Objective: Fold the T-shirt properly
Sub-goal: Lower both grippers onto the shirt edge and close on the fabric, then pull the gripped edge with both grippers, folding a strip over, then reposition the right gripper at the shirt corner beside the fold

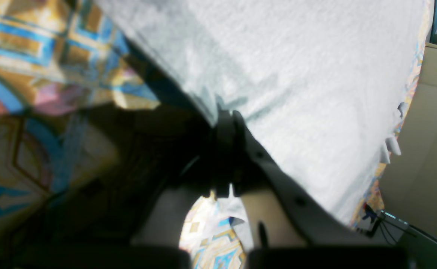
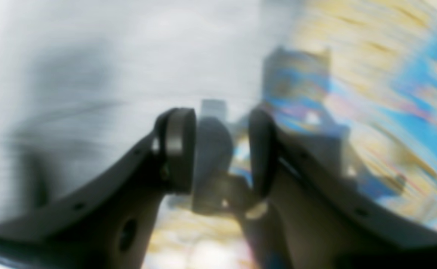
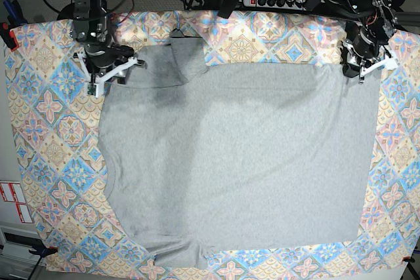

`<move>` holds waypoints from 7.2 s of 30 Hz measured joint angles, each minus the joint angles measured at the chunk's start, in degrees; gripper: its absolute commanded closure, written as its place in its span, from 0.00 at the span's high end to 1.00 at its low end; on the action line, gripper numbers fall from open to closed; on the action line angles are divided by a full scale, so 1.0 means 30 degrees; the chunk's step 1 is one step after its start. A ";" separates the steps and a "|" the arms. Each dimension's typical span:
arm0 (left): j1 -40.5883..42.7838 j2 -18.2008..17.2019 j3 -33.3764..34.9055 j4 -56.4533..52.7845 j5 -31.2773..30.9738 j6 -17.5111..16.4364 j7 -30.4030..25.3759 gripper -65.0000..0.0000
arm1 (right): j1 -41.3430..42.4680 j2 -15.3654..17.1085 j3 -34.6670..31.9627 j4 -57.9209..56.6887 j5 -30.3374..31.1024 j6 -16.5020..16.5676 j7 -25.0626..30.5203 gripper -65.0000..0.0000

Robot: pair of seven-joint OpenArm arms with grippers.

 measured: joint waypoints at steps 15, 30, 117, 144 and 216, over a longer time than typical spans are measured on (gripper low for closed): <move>0.0000 0.0000 -0.0007 0.0000 0.0015 -0.0007 0.0087 0.00 | 0.0066 -0.0270 0.0750 -0.0678 0.0153 0.0197 -0.0073 0.35; 0.0000 0.0000 0.0000 0.0000 0.0022 -0.0007 0.0022 0.00 | 0.0124 -0.0437 0.0823 -0.1435 0.2725 0.0073 0.0401 0.46; 0.2331 -0.0430 0.2157 0.5748 0.0255 -0.1290 0.0459 0.00 | -0.0576 -0.0663 0.4175 0.3708 0.3293 0.0474 -0.1552 0.00; -0.6900 -0.0474 0.3133 -0.2310 0.5690 -0.1362 -0.0721 0.00 | 0.8196 -0.0699 0.4204 -0.4940 0.3147 0.0270 -0.1749 0.01; -0.3388 -0.0576 0.3053 -0.0095 0.3169 -0.1231 -0.0852 0.61 | 0.2871 -0.0532 0.2805 -0.4029 0.4299 0.0233 -0.1377 0.07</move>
